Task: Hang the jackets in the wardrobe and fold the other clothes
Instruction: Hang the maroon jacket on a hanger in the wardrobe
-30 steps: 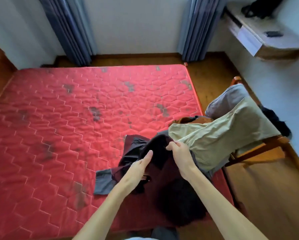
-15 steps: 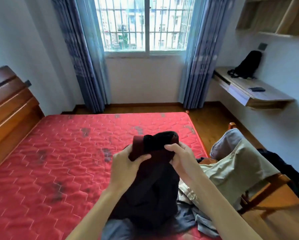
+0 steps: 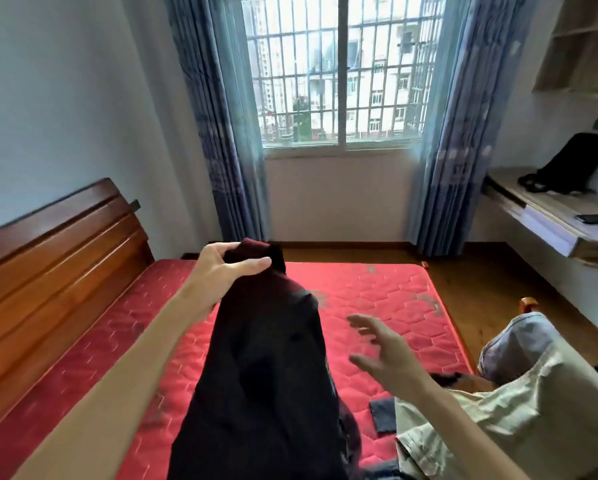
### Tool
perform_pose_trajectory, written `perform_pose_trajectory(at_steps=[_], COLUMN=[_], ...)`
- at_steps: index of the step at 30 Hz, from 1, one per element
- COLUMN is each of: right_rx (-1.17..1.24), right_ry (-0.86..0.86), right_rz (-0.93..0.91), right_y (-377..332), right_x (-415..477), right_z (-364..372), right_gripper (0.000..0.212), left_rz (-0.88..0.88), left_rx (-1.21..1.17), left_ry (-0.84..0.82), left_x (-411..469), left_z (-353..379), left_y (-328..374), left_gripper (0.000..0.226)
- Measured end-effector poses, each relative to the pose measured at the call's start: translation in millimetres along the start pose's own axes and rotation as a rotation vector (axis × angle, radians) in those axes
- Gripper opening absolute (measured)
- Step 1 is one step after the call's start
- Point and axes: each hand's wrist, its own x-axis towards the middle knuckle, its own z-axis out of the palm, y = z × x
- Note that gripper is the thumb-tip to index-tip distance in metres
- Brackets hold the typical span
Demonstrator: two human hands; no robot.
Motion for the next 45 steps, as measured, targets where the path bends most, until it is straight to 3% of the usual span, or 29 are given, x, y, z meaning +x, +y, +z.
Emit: perform_pose_trajectory(at_steps=[5,7,9,12,13,16,19,21,26,31,36,38,42,45], right_rx=[-0.181,-0.184,-0.127,-0.110,-0.101,-0.095,-0.155,-0.246,-0.156,-0.168,-0.214,-0.303,-0.205,-0.146], right_ry=[-0.137,-0.196,-0.242,-0.306,-0.298,-0.305,-0.380,-0.387,-0.255,-0.391,-0.650,-0.642,-0.568,-0.520], right_rz=[-0.237,-0.367,-0.418,-0.456,-0.454,-0.433,-0.528,-0.638,-0.734,-0.771,-0.975,-1.019,-0.876,-0.823], right_y=[-10.8,-27.6,-45.8,-55.1,-52.8,-51.0,-62.8,-76.3,-113.9,-152.4,-179.1,-168.6,-159.8,-193.4], right_x=[69.3,93.6,103.0,108.0,109.9,122.6,138.8,145.6,146.7,136.5,87.3,63.7,33.6,18.9], right_z=[54.8,77.1,92.8,105.8,108.1,104.5,103.3,106.5,122.0,143.0,163.1,185.5,211.2,214.1], right_gripper=[0.093,0.076,0.043,0.017,0.016,0.032,0.022,0.018,0.021,0.025,0.068,0.061,0.029,0.026], left_rz=[0.015,0.010,0.005,-0.036,-0.071,-0.283,-0.437,-0.385,-0.048,0.109,0.188,0.193,0.147,0.053], left_rx=[0.057,0.129,0.200,0.405,0.543,1.016,1.135,1.207,1.541,1.780,1.855,1.880,1.980,1.978], left_ry=[-0.059,-0.089,-0.092,-0.065,-0.057,0.016,0.062,0.166,0.426,0.661,0.944,1.014,1.018,1.044], left_x=[-6.0,-11.2,-17.2,-31.4,-37.8,-66.0,-99.4,-119.5,-160.6,-201.5,-269.8,-295.7,-350.7,-407.8], left_z=[-19.5,-27.2,-37.0,-67.5,-81.4,-116.2,-127.0,-133.4,-154.4,-157.2,-165.7,-163.4,-149.2,-138.6], left_y=[29.7,38.7,43.6,45.7,44.8,38.8,24.4,10.8,-0.4,23.8,73.7,96.9,128.4,140.9], left_gripper=[0.021,0.017,0.018,0.024,0.035,0.098,0.138,0.130,0.075,0.054,0.040,0.038,0.035,0.035])
